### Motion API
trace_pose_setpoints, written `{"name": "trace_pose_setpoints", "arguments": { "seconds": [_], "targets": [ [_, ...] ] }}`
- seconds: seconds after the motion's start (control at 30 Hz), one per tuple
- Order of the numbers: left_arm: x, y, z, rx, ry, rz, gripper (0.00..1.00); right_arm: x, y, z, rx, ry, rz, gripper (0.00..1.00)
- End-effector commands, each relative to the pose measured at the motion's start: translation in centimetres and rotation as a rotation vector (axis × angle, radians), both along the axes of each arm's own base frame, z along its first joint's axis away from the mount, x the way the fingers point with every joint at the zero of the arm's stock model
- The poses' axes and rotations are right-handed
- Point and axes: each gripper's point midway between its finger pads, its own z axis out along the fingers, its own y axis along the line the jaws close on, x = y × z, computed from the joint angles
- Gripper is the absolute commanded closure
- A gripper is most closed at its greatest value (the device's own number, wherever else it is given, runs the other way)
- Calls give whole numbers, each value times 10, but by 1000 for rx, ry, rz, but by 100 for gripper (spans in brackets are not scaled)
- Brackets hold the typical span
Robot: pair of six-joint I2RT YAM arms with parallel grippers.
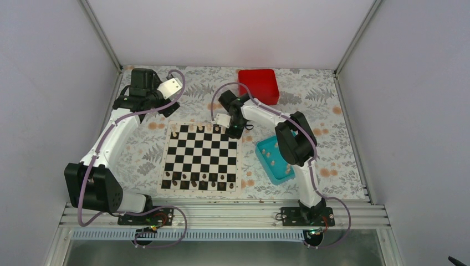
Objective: Set up the chess pieces on the board
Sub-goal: Place the chess piece on the chessboard, then pick up the chess piece from the storage box.
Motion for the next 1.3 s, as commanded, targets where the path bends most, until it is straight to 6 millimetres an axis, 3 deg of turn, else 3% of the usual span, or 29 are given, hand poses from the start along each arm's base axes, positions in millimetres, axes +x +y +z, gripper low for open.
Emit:
{"name": "trace_pose_setpoints", "arguments": {
  "seconds": [0.0,0.2,0.3,0.43,0.6,0.67,0.87,1.0,1.1,1.27],
  "targets": [
    [0,-3,8,-19,-24,-16,0,-1,2,-4,-20,7,14,90],
    [-1,-2,6,-18,-20,-17,0,-1,1,-8,-29,9,13,88],
    [-1,-2,7,-18,-19,-17,0,-2,3,0,-12,7,20,77],
    [-1,-3,7,-17,-17,-18,0,-1,7,31,43,-33,28,59],
    [-1,-2,11,-17,-21,-14,0,-14,1,79,95,-66,34,50],
    [-1,-2,12,-20,-22,-12,0,-21,-10,92,91,-82,27,48],
    [0,-2,17,-31,-32,-1,0,-29,-77,90,7,-111,-85,46],
    [0,-2,21,-49,-47,8,0,-28,-129,75,-19,-99,-201,49],
    [2,-3,19,-61,-46,14,0,-36,-156,63,-25,-99,-264,49],
    [7,-3,15,-76,-35,29,0,-42,-179,39,-52,-82,-321,50]
  ]
}}
